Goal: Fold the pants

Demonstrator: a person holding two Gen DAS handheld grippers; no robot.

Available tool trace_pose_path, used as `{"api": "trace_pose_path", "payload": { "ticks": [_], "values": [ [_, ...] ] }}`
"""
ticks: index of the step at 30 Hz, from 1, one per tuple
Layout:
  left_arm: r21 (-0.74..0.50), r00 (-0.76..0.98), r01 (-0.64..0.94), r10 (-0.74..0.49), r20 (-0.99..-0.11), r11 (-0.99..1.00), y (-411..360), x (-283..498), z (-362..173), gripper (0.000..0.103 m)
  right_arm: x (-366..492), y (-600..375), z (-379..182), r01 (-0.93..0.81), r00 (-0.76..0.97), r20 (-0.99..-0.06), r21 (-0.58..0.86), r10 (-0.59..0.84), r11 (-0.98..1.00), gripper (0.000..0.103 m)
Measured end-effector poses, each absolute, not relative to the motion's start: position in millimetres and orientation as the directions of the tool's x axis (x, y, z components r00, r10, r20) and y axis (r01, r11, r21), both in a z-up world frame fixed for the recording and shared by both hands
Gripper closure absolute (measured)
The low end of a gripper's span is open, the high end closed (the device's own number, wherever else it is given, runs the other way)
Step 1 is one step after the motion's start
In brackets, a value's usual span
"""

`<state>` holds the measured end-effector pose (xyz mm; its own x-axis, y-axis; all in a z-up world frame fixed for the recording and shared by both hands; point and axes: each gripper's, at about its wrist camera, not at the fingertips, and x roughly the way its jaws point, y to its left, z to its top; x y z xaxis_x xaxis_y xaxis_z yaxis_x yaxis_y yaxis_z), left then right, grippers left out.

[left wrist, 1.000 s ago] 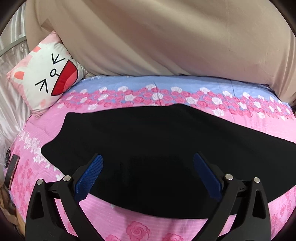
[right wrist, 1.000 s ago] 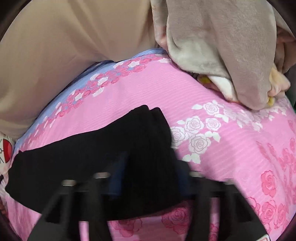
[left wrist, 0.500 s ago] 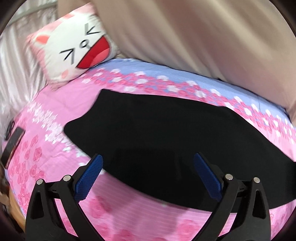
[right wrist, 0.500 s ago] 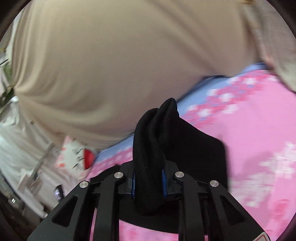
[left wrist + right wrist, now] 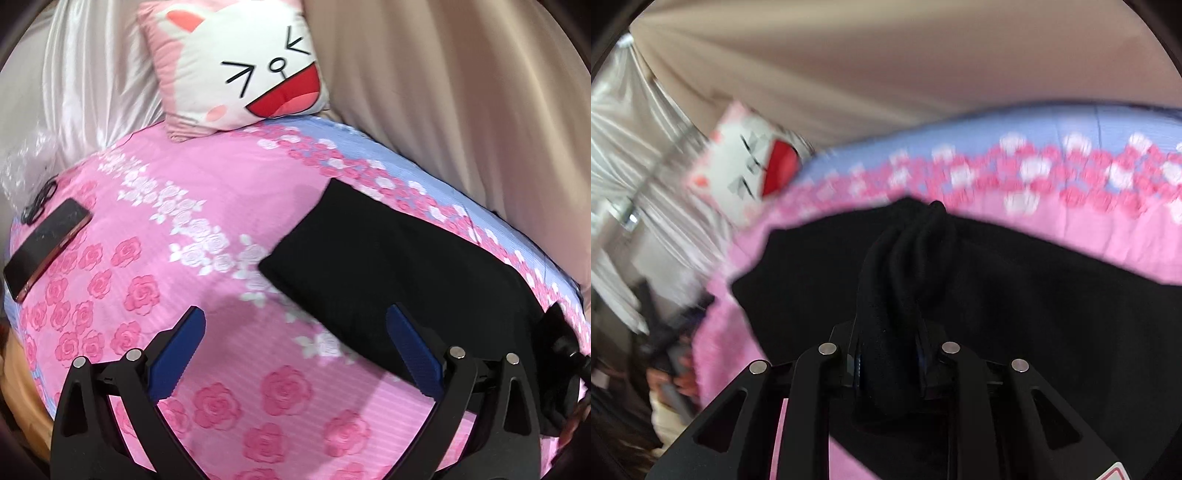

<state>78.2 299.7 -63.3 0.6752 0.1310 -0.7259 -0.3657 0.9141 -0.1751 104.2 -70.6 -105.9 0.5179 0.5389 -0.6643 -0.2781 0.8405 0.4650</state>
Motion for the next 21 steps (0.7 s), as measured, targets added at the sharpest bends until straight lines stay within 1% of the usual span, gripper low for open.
{"api": "trace_pose_path", "payload": {
  "ticks": [1,3,4,7,9,10,11,12,14,17,19,21],
  "values": [
    [-0.186,0.673,-0.367,0.122,-0.73,0.911,303,78,-66,0.007,103,-65,-108,-0.29,0.515,-0.672,0.448,0.532,0.846,0.072],
    [-0.216,0.666,-0.367,0.093,-0.74,0.905,309,79,-71,0.007,95,-56,-103,-0.332,0.515,-0.665,0.428,0.542,0.841,0.051],
    [-0.239,0.66,-0.369,0.072,-0.748,0.898,312,81,-75,0.007,89,-54,-98,-0.349,0.518,-0.654,0.426,0.551,0.835,0.047],
    [-0.288,0.641,-0.399,0.04,-0.767,0.87,319,83,-84,0.007,62,-55,-77,-0.382,0.58,-0.599,0.4,0.553,0.833,0.046],
    [-0.338,0.626,-0.426,0.003,-0.78,0.839,326,86,-92,0.007,48,-65,-69,-0.368,0.62,-0.578,0.384,0.531,0.847,0.045],
    [-0.374,0.624,-0.425,-0.032,-0.781,0.824,328,87,-97,0.007,43,-72,-68,-0.352,0.637,-0.57,0.384,0.519,0.854,0.043],
    [-0.404,0.62,-0.427,-0.062,-0.782,0.809,330,89,-101,0.006,40,-81,-68,-0.335,0.651,-0.566,0.384,0.506,0.86,0.037],
    [-0.414,0.623,-0.434,-0.066,-0.78,0.8,331,90,-102,0.006,34,-90,-70,-0.304,0.668,-0.569,0.379,0.48,0.874,0.035],
    [-0.412,0.632,-0.452,-0.042,-0.774,0.791,331,92,-100,0.006,24,-109,-76,-0.251,0.682,-0.582,0.383,0.443,0.889,0.035],
    [-0.428,0.631,-0.467,-0.048,-0.774,0.774,329,99,-99,0.006,7,-140,-83,-0.164,0.712,-0.584,0.4,0.389,0.902,0.035],
    [-0.414,0.625,-0.476,-0.033,-0.78,0.776,326,103,-98,0.006,-3,-159,-86,-0.115,0.727,-0.588,0.404,0.355,0.907,0.035],
    [-0.403,0.623,-0.476,-0.025,-0.782,0.782,322,106,-97,0.006,-8,-160,-83,-0.099,0.735,-0.611,0.332,0.294,0.938,0.035]
  ]
}}
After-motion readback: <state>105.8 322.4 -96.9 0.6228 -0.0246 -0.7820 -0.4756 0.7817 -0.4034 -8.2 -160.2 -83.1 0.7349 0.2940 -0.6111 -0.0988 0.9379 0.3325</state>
